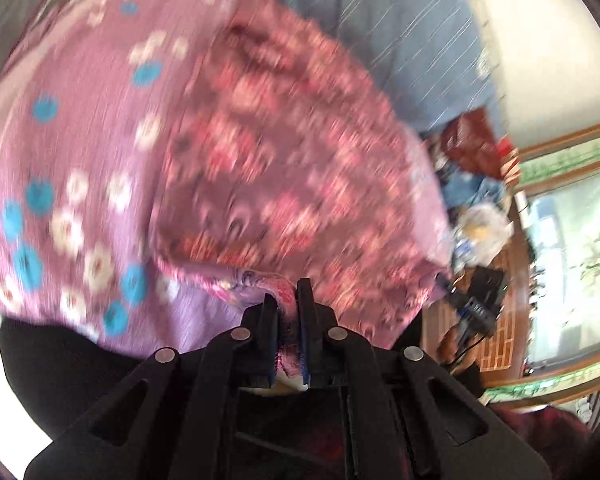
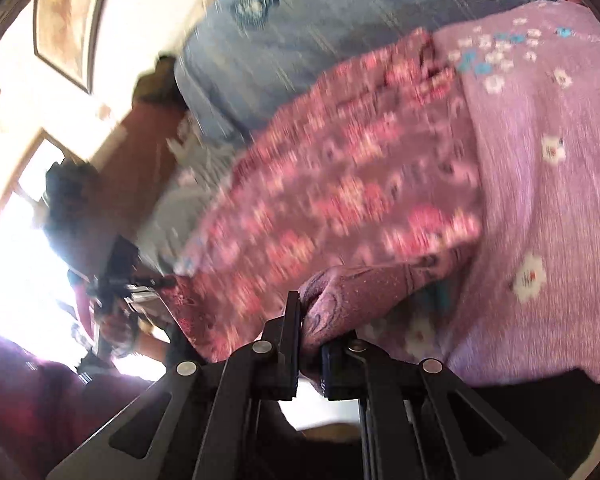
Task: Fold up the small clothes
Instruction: 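Fold the held hem over the garment with both grippers toward the pillow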
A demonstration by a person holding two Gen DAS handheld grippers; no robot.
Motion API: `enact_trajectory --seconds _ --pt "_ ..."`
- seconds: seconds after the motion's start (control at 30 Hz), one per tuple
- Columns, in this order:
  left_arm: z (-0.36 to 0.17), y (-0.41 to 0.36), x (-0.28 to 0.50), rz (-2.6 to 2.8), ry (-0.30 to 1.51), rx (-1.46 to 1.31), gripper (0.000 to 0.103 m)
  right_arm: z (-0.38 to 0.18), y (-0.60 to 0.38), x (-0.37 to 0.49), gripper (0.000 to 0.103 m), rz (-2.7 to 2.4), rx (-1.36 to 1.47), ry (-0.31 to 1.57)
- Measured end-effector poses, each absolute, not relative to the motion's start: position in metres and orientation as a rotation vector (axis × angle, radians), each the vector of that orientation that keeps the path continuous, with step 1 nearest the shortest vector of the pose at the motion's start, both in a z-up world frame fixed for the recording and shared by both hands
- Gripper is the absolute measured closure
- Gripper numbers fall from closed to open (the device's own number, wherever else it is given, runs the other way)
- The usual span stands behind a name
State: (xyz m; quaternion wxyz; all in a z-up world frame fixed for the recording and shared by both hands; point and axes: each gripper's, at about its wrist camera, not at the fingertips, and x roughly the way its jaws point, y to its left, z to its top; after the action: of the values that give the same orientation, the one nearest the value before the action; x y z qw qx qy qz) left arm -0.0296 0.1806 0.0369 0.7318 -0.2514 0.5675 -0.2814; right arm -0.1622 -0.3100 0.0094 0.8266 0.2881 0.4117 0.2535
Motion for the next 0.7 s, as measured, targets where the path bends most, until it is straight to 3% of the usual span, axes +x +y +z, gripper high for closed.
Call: enact_trajectory --seconds 0.37,0.7 --pt "0.06 0.169 0.061 -0.565 1.047 -0.67 0.097 0.048 -0.342 -0.097 0.096 0.471 0.734 0.663" --pt "0.058 0.159 0.182 -0.463 1.01 -0.688 0.097 0.046 -0.364 0.013 0.096 0.375 0.793 0.646"
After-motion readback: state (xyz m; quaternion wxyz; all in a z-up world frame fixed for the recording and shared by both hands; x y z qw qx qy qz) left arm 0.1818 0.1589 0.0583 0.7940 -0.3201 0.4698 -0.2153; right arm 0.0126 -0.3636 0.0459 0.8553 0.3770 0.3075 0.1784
